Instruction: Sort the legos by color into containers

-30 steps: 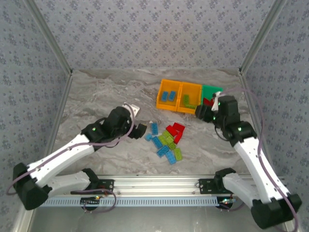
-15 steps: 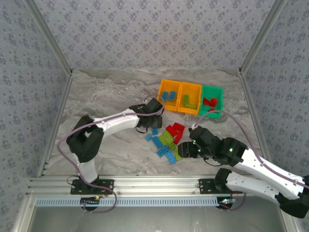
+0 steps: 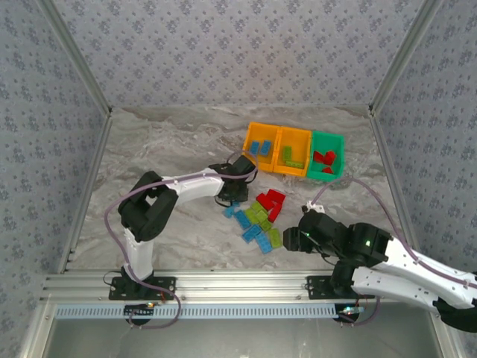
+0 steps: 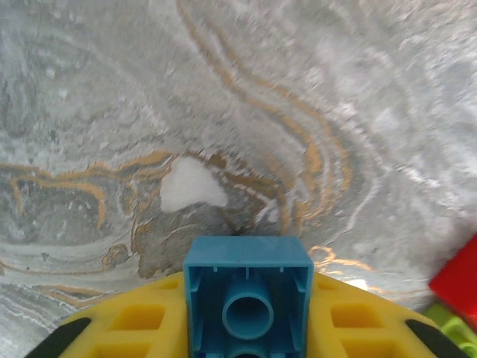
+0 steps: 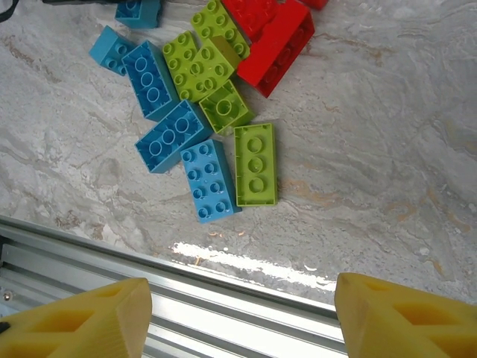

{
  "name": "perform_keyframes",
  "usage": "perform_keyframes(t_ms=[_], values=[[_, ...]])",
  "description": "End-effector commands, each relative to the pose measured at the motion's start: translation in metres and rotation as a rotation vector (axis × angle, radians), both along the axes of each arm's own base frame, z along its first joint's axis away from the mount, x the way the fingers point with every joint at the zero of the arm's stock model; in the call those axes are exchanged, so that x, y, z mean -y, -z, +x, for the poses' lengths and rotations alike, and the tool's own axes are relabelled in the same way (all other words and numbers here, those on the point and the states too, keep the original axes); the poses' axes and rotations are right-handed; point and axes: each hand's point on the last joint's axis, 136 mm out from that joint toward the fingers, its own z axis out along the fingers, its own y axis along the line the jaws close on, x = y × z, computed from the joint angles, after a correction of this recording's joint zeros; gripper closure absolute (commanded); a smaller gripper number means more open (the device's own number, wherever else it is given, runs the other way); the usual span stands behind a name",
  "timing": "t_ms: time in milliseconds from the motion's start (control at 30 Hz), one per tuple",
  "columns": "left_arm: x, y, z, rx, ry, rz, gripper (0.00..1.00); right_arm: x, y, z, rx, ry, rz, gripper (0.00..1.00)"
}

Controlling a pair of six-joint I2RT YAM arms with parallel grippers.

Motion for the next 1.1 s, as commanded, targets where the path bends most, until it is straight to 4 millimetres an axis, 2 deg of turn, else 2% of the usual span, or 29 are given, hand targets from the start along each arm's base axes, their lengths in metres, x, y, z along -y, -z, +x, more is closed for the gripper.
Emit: perform_keyframes(t_ms=[0,133,200,267,400,567,700,867,1000,1067], values=[[0.02,-0.067,0.024,0.141,0.037,-0.08,0.74,0.008,-0.005,0.006,0.043,0.054,-0.008,0.3],[0.032,-0.127,0.062,0.343,0.074,-0.063,0.74,0.0,-0.024,0.016,0.128,0.06,0.063,0.28],[0.041,-0.144,0.087,0.446,0.097,-0.04,0.74,0.001,-0.03,0.021,0.159,0.073,0.078,0.28],[0.055,-0.15,0.113,0.512,0.13,-0.02,0.74,0.002,-0.036,0.024,0.18,0.088,0.089,0.28],[0.078,-0.146,0.158,0.527,0.145,-0.013,0.74,0.005,-0.044,0.026,0.205,0.092,0.091,0.28],[0.1,-0.136,0.193,0.528,0.151,-0.027,0.69,0.007,-0.052,0.027,0.221,0.094,0.093,0.28],[0.11,-0.135,0.196,0.507,0.169,-0.033,0.59,0.008,-0.054,0.028,0.231,0.101,0.09,0.27],[0.115,-0.149,0.187,0.509,0.193,-0.052,0.49,0.011,-0.05,0.032,0.248,0.12,0.074,0.26],[0.106,-0.159,0.166,0.465,0.218,-0.024,0.47,0.012,-0.045,0.034,0.251,0.129,0.068,0.25],[0.1,-0.169,0.148,0.459,0.235,-0.041,0.47,0.013,-0.04,0.035,0.253,0.139,0.054,0.25]])
